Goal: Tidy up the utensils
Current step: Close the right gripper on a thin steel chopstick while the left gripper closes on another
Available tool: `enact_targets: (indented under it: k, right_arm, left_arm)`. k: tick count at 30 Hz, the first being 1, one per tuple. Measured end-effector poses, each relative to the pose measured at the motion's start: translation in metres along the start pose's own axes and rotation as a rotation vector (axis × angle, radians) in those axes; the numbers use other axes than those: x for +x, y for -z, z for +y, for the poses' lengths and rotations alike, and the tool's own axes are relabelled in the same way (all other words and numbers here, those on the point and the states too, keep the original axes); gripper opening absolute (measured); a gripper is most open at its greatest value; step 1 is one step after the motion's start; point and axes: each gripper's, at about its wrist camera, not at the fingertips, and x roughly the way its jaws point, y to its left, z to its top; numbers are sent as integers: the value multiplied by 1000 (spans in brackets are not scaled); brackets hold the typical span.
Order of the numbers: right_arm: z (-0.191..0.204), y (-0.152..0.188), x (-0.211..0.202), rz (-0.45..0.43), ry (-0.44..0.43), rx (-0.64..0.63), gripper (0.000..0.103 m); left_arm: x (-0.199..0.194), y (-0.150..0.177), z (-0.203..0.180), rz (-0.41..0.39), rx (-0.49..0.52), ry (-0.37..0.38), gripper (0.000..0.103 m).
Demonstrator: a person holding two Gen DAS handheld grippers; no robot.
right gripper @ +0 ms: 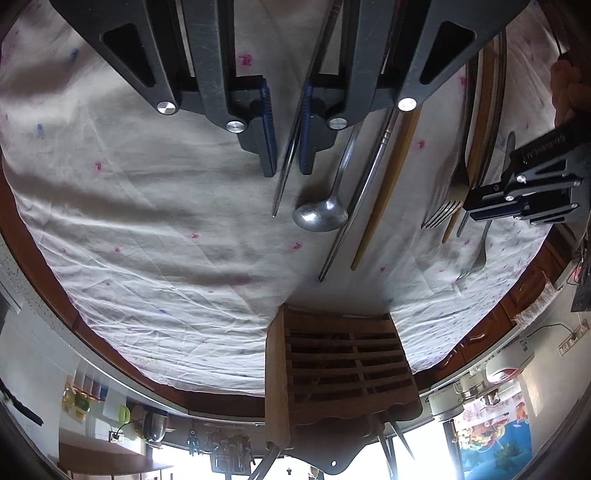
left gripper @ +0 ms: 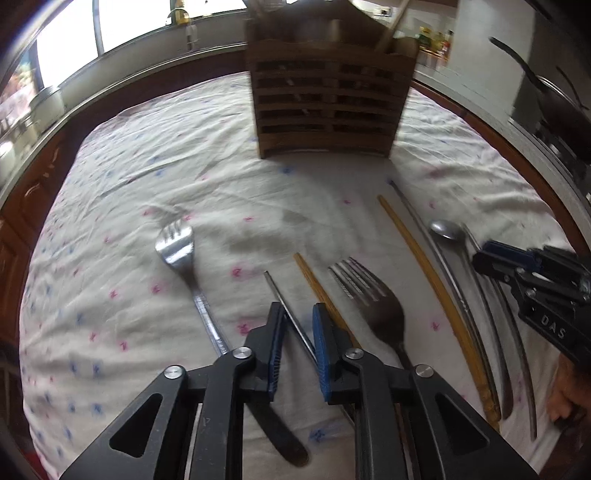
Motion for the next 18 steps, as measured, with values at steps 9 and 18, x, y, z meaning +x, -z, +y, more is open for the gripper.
enact_targets:
  k: [9, 18]
  right_arm:
    - [3, 1, 2, -21, 16, -6, 9]
    - [-9, 2, -8, -26, -80, 95, 5]
  left_arm:
    - [3, -3, 1, 9, -5, -28, 11]
    - [-1, 1, -1, 3, -28, -7, 3]
